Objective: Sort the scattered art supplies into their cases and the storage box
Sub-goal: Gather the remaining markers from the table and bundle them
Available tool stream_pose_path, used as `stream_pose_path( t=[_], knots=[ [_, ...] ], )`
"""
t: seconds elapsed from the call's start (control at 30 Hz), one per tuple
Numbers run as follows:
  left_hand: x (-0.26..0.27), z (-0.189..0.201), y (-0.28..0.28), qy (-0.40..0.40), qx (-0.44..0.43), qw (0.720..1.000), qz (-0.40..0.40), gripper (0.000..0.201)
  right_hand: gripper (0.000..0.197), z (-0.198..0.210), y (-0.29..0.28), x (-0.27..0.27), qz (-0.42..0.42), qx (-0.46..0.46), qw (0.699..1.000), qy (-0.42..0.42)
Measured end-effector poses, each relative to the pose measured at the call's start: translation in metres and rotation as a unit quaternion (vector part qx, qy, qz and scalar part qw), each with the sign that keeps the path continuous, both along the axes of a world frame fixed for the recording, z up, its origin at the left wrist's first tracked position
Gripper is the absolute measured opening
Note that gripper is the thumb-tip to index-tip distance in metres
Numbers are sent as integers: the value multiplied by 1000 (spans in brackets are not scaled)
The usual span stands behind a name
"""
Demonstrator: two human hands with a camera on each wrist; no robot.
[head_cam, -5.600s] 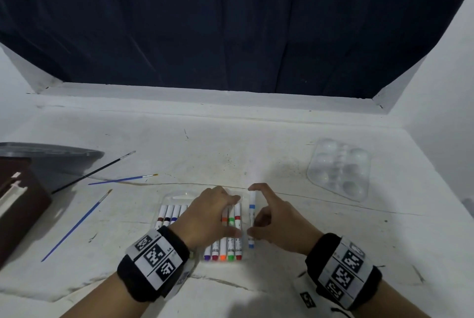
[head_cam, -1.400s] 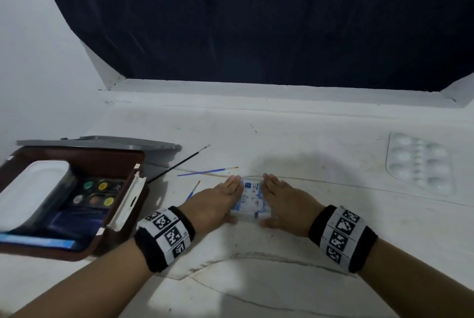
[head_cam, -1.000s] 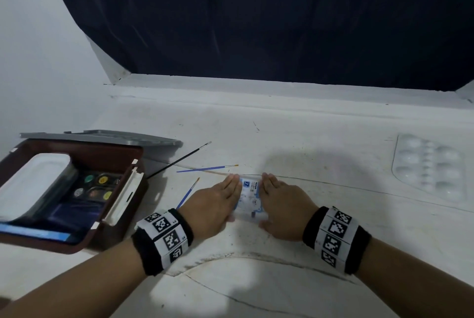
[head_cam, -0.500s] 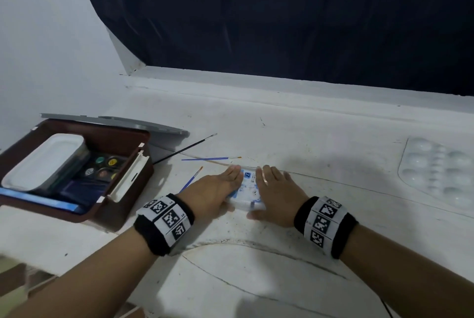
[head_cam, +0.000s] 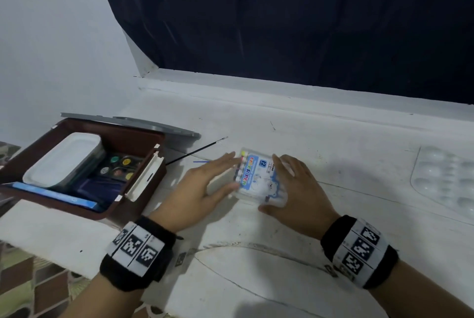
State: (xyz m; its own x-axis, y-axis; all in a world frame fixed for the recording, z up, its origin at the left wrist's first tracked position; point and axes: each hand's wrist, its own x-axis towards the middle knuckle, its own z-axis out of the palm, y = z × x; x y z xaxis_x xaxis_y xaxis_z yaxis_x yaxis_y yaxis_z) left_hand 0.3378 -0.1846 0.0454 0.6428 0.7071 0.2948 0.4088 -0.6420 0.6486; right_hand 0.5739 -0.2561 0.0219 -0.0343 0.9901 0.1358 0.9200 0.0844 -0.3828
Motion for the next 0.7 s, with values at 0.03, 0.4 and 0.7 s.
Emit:
stream_pose_path(
  t=[0.03, 0.4, 0.7],
  knots=[
    [-6, 9, -4, -28, -2, 1000, 15, 47, 110, 4, -2, -3, -1, 14, 1000, 18],
    [-130, 52, -12, -180, -26, 972, 147, 24, 100, 47, 16, -97, 44, 143, 985, 87],
    [-280, 43, 69, -10, 37, 991, 127, 23, 96, 74, 62, -223, 37, 57, 997, 27]
  ],
)
